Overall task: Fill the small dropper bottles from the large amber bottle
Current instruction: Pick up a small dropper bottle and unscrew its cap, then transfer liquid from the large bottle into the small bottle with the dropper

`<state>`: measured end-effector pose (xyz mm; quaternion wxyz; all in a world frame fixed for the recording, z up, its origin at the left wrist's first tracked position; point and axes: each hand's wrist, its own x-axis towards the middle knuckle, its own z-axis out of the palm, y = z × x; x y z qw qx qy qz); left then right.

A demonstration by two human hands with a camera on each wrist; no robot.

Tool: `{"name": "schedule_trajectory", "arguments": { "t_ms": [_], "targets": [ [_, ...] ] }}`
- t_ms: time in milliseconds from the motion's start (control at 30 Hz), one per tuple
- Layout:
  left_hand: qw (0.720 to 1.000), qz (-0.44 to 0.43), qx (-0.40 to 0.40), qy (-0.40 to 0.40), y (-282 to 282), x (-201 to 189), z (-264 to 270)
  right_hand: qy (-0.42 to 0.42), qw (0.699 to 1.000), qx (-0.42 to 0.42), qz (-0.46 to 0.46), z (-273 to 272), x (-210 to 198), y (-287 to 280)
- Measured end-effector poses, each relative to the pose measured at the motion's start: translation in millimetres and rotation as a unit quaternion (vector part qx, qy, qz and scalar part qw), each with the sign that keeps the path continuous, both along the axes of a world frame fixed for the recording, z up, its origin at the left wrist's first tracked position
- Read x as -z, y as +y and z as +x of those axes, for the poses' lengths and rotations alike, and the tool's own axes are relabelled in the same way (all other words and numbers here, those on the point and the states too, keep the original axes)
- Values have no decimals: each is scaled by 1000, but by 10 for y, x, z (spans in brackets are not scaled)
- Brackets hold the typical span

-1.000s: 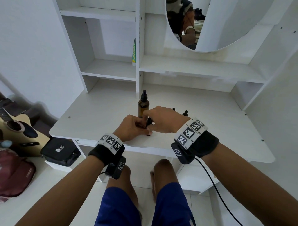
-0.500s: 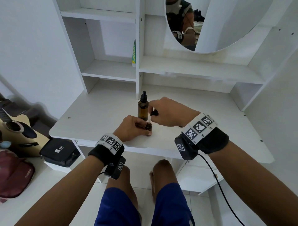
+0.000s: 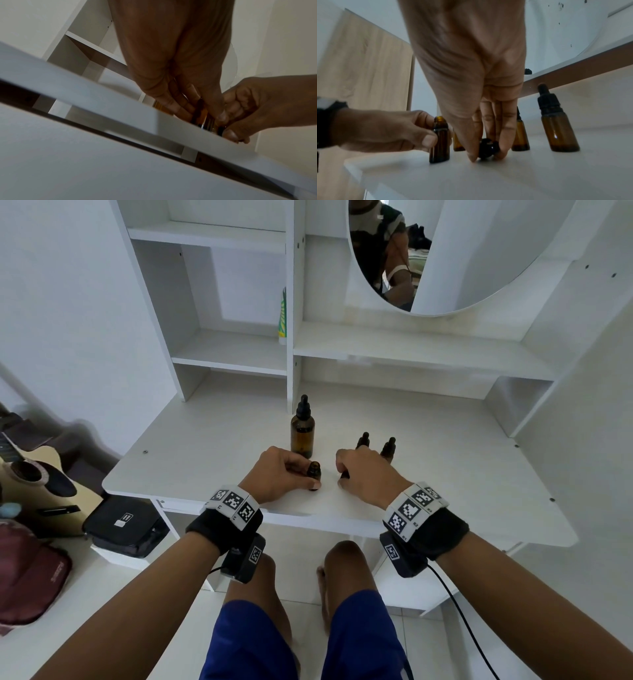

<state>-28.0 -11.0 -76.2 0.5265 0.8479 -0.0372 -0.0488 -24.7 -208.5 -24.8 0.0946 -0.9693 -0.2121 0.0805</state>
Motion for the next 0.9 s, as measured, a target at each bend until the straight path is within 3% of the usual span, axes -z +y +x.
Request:
{"name": "schedule_trajectory", "arguments": {
  "t_ms": [333, 533, 700, 900],
  "targets": [
    [1000, 0, 3, -1, -6, -8, -12, -13, 1000, 6, 24, 40, -33, -74],
    [1000, 2, 10, -1, -9, -24, -19, -74, 990, 18, 121, 144, -332, 32],
    [1000, -5, 6, 2, -18, -29, -27, -49, 971, 12, 235, 287, -465, 321],
    [1000, 9, 1, 4, -18, -20, -19, -45, 968, 15, 247, 491, -427, 606]
  ]
}}
